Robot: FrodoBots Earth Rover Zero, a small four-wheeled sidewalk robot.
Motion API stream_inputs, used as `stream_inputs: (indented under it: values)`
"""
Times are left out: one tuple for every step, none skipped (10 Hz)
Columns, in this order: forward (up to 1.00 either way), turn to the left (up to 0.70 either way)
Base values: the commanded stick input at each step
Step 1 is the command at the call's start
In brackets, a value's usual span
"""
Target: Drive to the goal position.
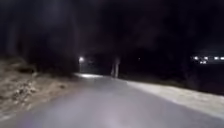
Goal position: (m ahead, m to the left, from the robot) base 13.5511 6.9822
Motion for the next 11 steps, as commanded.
stream_inputs:
  values:
    - [1.00,0.00]
    - [1.00,0.00]
    - [1.00,0.01]
    - [1.00,0.04]
    - [1.00,0.09]
    - [1.00,0.14]
    - [1.00,0.16]
    - [1.00,0.16]
    - [1.00,0.16]
    - [1.00,0.16]
    - [1.00,0.06]
